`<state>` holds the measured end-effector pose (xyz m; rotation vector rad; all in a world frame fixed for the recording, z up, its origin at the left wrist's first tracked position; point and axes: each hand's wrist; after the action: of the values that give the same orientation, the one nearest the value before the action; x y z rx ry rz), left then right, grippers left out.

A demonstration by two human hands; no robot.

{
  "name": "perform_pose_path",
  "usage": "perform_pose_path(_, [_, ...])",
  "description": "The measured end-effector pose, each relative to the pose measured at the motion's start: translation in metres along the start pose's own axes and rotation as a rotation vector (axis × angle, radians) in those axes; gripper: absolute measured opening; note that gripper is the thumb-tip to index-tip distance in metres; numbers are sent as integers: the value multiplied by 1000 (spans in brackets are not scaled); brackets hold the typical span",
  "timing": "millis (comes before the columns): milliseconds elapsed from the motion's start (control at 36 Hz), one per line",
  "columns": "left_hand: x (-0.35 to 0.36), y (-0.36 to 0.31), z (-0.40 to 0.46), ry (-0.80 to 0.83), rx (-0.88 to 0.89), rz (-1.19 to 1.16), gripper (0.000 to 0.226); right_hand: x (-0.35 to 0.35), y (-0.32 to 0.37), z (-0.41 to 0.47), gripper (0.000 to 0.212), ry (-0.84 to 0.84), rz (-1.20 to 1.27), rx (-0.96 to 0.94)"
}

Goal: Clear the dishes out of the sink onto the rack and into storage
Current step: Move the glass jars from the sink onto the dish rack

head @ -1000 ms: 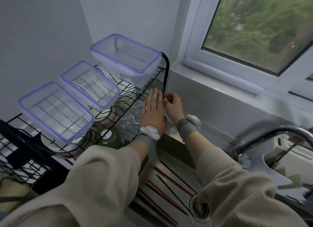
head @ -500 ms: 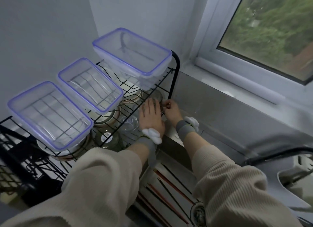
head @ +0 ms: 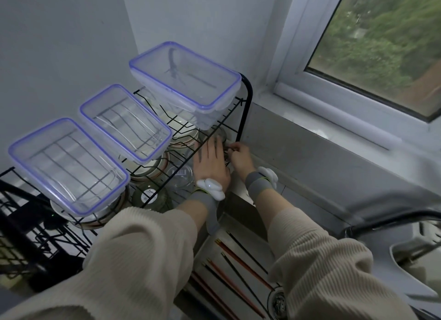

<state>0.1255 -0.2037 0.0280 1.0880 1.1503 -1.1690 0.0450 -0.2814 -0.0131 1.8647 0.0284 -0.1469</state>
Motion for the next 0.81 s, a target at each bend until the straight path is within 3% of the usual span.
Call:
perform_pose_path(139, [4,6,-3,22,-86,-4,84,-2,-5,1,24,-17,60,0])
perform_pose_path(250, [10,16,0,114,-138,27,78,-2,-9,0,23,-18,45,-16])
perform_pose_path(444, [11,19,3,123,-152,-25,72,1,-11,-12,41,61,-83,-126])
perform_pose_path(806, [21,28,-1,98,-143,-2,72,4,0,-7,38,98,-321,-94])
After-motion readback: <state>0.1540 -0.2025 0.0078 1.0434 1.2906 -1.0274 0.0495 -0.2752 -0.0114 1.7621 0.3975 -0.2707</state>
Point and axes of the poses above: each hand's wrist, its own z-axis towards the middle knuckle, its own x-axis out of the palm, y = z × x, and after that the axes turned 9 degrees about z, right-handed
